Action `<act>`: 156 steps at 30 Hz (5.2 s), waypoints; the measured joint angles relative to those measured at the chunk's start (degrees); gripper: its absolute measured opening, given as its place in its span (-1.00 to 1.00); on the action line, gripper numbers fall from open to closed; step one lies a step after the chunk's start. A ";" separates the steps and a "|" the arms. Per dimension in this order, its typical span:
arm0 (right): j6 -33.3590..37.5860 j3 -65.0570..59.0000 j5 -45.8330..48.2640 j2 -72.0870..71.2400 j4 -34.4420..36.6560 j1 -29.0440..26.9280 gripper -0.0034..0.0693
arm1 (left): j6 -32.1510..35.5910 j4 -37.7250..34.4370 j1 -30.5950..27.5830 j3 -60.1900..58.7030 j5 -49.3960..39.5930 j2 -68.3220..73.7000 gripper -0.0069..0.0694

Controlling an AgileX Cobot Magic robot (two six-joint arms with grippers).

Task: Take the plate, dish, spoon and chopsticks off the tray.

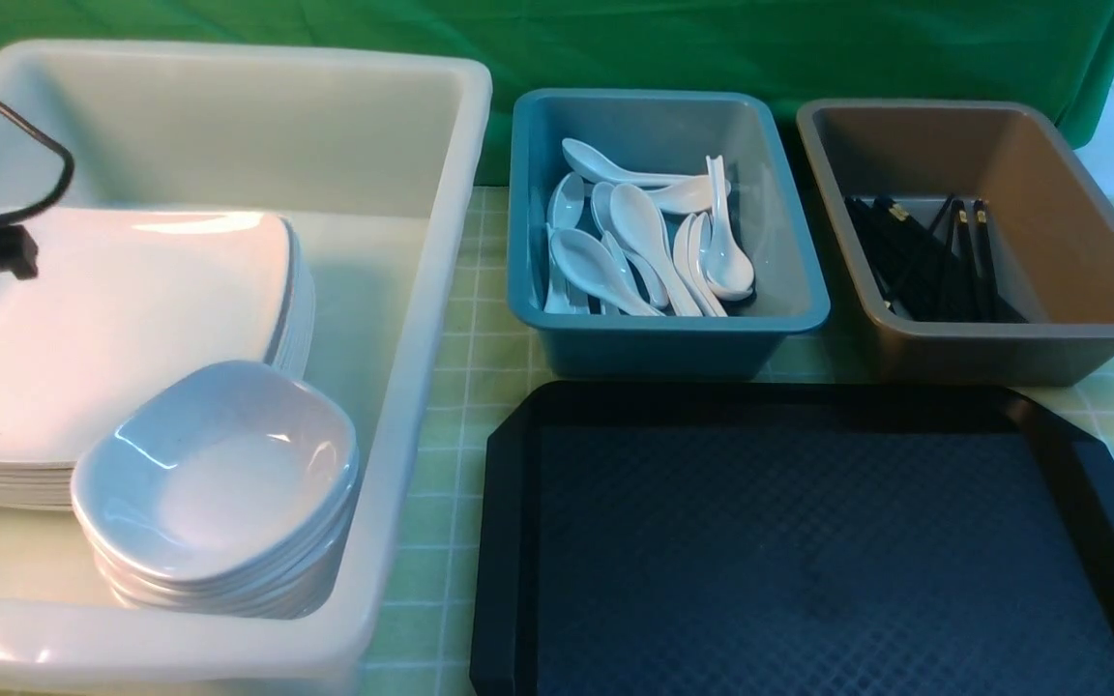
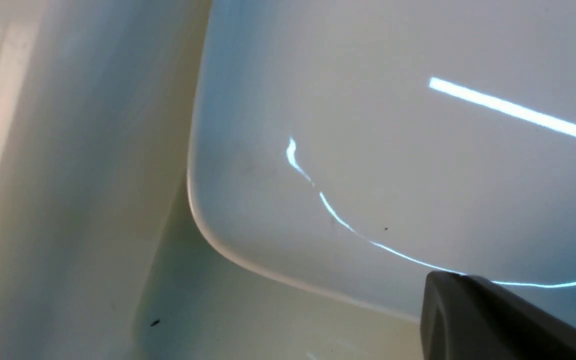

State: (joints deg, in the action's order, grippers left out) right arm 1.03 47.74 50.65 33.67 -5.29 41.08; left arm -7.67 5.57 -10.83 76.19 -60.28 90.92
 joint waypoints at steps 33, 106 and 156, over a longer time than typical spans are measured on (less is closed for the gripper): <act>-3.97 7.60 14.44 -13.89 -6.70 0.00 -0.90 | 9.29 -16.39 0.00 -2.22 -1.88 -19.73 -0.86; -7.43 -48.15 -37.62 -33.51 -0.38 -28.40 -0.51 | 16.26 -25.15 0.00 -2.28 -8.60 -19.75 -0.86; -7.43 -48.15 -37.65 -33.56 -0.06 -28.44 -0.25 | 27.80 -23.44 0.00 -41.66 22.47 -73.81 -0.86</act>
State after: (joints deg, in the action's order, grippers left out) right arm -6.41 -0.41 13.00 0.12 -5.34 12.63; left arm 20.12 -17.87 -10.83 34.53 -37.81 17.10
